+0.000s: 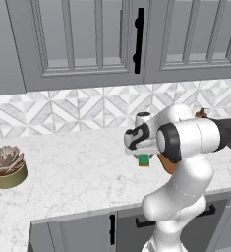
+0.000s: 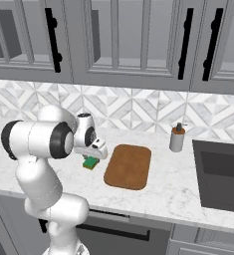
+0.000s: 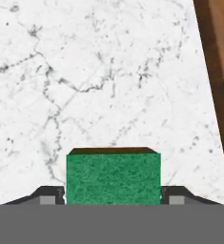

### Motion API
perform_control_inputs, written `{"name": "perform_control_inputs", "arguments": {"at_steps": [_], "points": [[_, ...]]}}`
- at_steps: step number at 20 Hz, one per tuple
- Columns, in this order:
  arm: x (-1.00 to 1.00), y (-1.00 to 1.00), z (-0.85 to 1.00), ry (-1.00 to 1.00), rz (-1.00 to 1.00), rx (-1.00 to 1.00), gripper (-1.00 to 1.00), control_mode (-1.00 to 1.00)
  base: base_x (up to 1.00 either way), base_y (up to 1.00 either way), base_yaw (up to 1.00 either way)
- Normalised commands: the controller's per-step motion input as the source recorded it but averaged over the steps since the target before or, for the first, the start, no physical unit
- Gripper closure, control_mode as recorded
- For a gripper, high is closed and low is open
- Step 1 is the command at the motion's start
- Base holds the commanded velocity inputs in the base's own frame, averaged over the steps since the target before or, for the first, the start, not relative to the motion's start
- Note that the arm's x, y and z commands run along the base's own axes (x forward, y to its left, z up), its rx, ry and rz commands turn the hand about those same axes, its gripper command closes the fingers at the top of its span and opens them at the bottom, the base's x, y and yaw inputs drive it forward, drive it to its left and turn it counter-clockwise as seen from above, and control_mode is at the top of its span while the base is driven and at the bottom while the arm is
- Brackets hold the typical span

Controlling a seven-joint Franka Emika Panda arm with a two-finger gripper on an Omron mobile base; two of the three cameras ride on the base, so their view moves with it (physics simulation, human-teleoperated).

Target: Pick up the sponge from the counter and clean the cutting board by briefly scrubbing or pressing down on the cutting board. Once finished, release the sponge.

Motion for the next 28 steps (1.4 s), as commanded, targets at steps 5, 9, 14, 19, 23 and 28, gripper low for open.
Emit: {"name": "perform_control_inputs", "arguments": {"at_steps": [5, 9, 14, 19, 23, 28], "points": [[-0.16, 0.00, 0.33, -0.11, 0.00, 0.00, -1.00, -1.00, 0.00, 0.00, 0.00], [-0.86, -0.09, 0.89, -0.51, 0.06, 0.05, -1.00, -1.00, 0.00, 0.00, 0.00], [-1.00, -0.16, 1.00, -0.69, 0.07, 0.07, -1.00, -1.00, 0.00, 0.00, 0.00], [-1.00, -0.09, 1.00, -0.65, 0.02, 0.06, -1.00, -1.00, 0.00, 0.00, 0.00], [-1.00, -0.07, 1.00, -0.46, 0.00, 0.14, -1.00, -1.00, 0.00, 0.00, 0.00], [-0.82, -0.03, 1.00, -0.37, 0.00, 0.13, -1.00, -1.00, 0.00, 0.00, 0.00]]}}
